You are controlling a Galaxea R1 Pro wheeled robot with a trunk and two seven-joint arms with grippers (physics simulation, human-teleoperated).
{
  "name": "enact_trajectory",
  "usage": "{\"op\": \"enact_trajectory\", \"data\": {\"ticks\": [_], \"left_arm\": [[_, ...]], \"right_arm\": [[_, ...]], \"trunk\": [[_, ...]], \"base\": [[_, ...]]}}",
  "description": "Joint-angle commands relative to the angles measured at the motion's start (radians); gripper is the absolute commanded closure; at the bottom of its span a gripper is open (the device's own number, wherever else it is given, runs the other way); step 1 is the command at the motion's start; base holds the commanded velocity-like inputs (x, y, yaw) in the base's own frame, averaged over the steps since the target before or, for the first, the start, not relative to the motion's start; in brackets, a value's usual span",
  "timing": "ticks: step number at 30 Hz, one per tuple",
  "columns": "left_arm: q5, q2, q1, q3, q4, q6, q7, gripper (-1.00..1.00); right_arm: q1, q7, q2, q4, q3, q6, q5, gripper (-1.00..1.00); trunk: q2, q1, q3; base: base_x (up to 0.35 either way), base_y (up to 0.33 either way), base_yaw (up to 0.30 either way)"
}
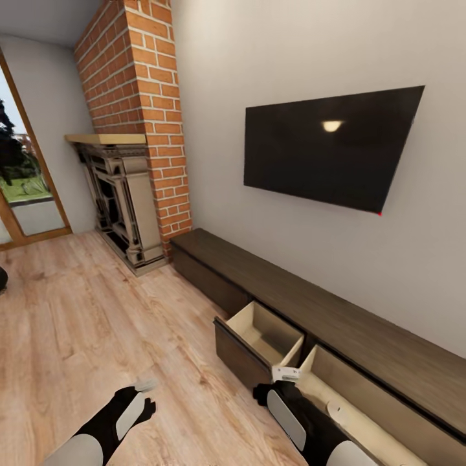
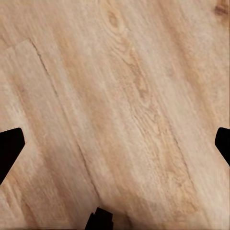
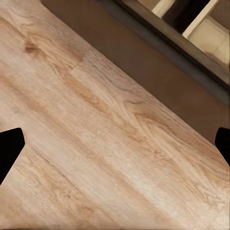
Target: Place each of the two pumpkins and all three candles from the living room inside a cabinet in the living room (use any cabinet), then make sure every cabinet is closed, and position the cauldron so it is next to a table in the living room.
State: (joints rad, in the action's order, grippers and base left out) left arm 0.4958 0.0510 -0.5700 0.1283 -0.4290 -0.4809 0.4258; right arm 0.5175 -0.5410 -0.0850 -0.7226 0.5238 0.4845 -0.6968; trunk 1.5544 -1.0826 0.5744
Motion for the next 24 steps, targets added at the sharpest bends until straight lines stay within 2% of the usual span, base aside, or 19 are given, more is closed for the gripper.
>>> {"op": "enact_trajectory", "data": {"ticks": [1, 24], "left_arm": [[0.010, 0.001, 0.000, 0.008, -0.002, -0.004, 0.008, -1.00], [0.010, 0.003, -0.001, 0.008, -0.002, -0.003, 0.008, -1.00]], "right_arm": [[0.001, -0.010, 0.001, -0.001, 0.004, 0.002, -0.008, -1.00], [0.001, -0.016, -0.001, -0.001, 0.004, 0.000, -0.009, -1.00]], "trunk": [[0.001, 0.000, 0.001], [0.001, 0.000, 0.011]], "base": [[0.000, 0.000, 0.291], [0.000, 0.000, 0.260]]}}
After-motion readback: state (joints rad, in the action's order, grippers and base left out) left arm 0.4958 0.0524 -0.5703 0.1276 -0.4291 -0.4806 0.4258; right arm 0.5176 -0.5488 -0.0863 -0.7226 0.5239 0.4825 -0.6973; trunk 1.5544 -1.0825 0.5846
